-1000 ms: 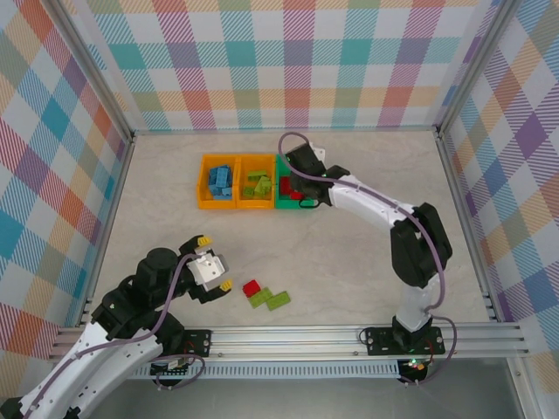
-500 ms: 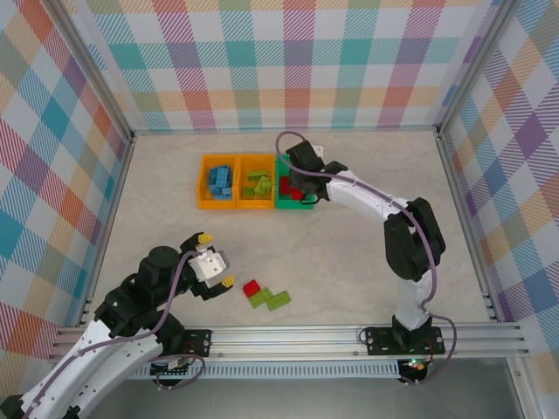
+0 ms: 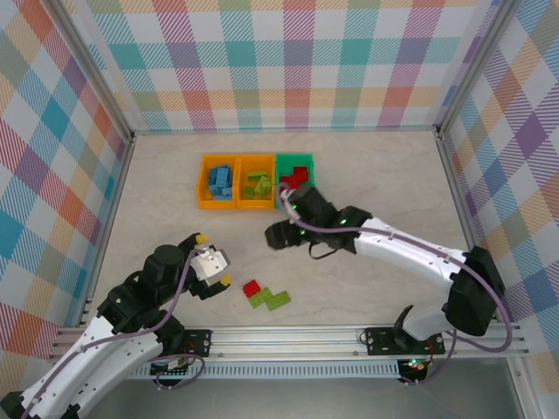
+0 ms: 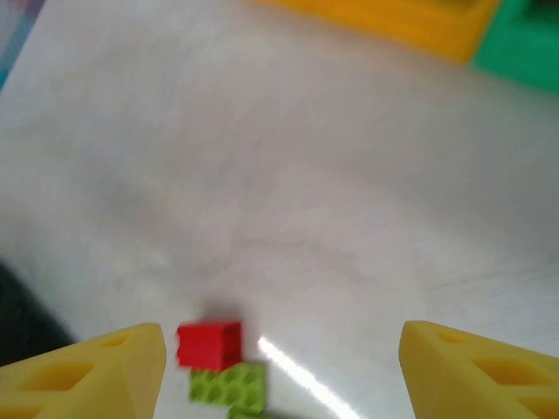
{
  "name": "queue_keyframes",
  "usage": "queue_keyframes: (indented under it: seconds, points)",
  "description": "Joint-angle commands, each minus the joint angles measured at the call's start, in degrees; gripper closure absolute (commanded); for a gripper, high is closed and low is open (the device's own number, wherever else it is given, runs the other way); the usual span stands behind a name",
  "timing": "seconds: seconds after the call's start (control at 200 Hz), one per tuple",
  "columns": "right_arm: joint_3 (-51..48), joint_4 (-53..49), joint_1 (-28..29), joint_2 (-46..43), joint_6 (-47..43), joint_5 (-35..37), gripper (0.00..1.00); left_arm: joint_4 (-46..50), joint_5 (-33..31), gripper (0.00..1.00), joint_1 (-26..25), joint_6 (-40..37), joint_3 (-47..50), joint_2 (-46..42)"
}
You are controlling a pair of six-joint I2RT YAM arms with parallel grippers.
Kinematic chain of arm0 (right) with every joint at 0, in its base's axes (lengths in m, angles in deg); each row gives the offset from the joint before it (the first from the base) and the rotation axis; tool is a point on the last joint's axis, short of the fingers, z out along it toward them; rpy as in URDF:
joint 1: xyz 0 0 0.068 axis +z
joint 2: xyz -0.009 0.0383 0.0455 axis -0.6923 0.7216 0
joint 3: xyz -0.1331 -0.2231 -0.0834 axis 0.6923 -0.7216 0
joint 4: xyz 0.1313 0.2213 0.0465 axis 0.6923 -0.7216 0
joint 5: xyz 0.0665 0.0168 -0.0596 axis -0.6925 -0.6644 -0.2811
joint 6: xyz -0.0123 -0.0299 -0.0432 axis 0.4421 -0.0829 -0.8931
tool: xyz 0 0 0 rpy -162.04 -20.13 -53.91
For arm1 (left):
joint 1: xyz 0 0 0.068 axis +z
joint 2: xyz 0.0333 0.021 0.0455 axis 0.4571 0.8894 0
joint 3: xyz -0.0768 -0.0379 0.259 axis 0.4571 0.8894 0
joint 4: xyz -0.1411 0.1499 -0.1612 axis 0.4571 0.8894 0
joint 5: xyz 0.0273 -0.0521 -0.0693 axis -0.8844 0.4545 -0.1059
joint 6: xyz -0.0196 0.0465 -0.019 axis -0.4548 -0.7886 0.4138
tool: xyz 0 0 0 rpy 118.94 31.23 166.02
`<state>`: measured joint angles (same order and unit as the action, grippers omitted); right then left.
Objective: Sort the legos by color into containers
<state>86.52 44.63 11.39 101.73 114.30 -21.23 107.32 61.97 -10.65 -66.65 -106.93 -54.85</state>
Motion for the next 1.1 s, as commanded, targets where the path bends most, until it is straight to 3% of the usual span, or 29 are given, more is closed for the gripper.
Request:
queue_keyframes:
  seconds: [0.0, 0.125, 0.345, 0.5, 0.745, 1.095]
  points:
    - [-1.26, 0.05, 6.75, 4.66, 3.15, -2.35, 0.26, 2.93, -8.68, 0.00, -0.17, -0.32, -1.83, 0.06]
    - [-0.28, 2.97, 12.33, 11.62, 3.63, -0.53, 0.20, 5.20, -7.67, 0.00, -0.12, -0.40, -1.60, 0.39]
    - [2.15, 7.99, 14.81, 22.64, 1.73, 1.04, 0.19, 9.92, -8.48, 0.00, 0.23, -0.81, -3.05, 8.94]
    - [1.71, 11.33, 15.30, 25.86, 2.83, 2.00, 0.37, 8.83, -7.86, 0.00, 0.85, -0.50, -2.74, 7.71]
    - [-1.68, 15.66, 14.83, 23.09, 5.73, 3.37, 0.65, 7.20, -3.84, 0.00, 1.90, -0.85, -1.10, 3.71]
    - [-6.63, 20.45, 5.37, 11.76, 7.29, -0.96, 0.69, 2.72, 8.05, 0.00, 2.25, -1.83, 0.38, 0.84]
